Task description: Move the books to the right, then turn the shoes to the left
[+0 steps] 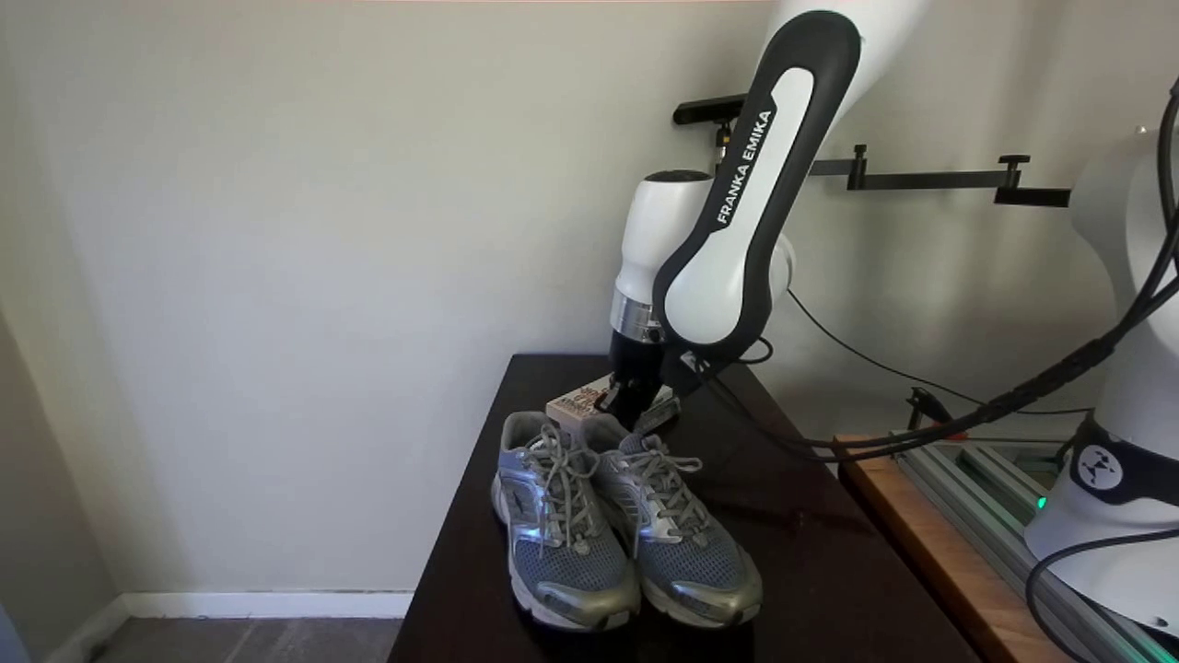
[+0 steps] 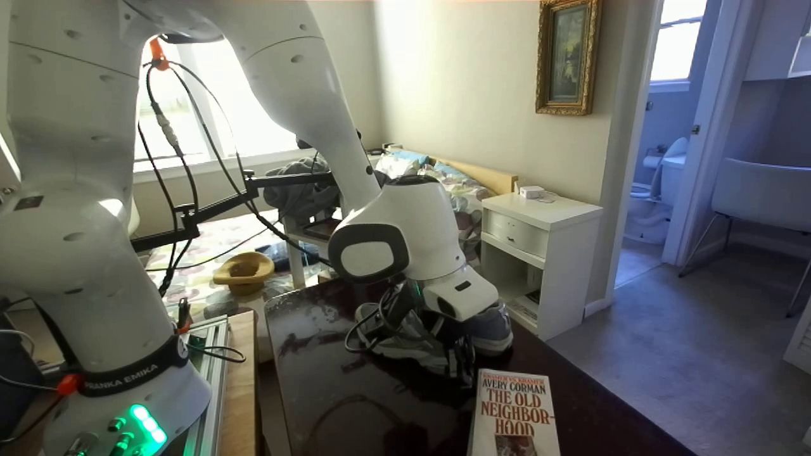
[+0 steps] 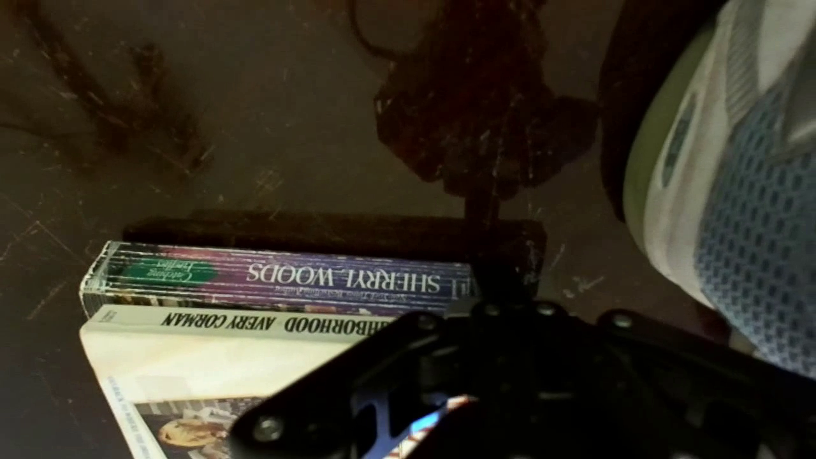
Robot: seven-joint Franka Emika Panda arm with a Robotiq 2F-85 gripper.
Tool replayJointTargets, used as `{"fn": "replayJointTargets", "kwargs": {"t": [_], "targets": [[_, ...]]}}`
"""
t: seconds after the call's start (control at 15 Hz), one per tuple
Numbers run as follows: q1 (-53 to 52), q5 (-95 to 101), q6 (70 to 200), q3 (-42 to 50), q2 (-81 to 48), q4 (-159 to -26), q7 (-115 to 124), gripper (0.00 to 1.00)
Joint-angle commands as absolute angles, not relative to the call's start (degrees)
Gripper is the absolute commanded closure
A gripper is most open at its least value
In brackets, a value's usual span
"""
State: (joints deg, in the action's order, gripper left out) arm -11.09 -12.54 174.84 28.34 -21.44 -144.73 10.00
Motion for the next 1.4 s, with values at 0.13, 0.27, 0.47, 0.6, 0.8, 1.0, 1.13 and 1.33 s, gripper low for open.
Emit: {"fn": "replayJointTargets", "kwargs": {"t": [0.13, 0.27, 0.47, 0.6, 0.8, 1.0, 1.13, 1.33], "targets": [[-7.5, -8.1, 166.6, 26.1, -19.7, -142.5, 14.3, 1.00], [-6.2, -6.6, 164.4, 25.4, -20.2, -141.7, 15.3, 1.00], [-5.2, -4.6, 163.1, 25.0, -21.0, -140.6, 17.7, 1.00], [-5.4, -3.3, 164.1, 25.6, -21.6, -140.2, 19.8, 1.00], [-5.3, -2.6, 166.3, 26.0, -22.7, -139.8, 22.6, 1.00], [-5.7, -3.0, 168.2, 26.8, -24.0, -139.5, 25.2, 1.00], [-6.6, -3.4, 169.7, 28.0, -24.8, -139.6, 27.5, 1.00], [-8.4, -4.1, 171.6, 30.6, -26.0, -139.7, 30.5, 1.00]]}}
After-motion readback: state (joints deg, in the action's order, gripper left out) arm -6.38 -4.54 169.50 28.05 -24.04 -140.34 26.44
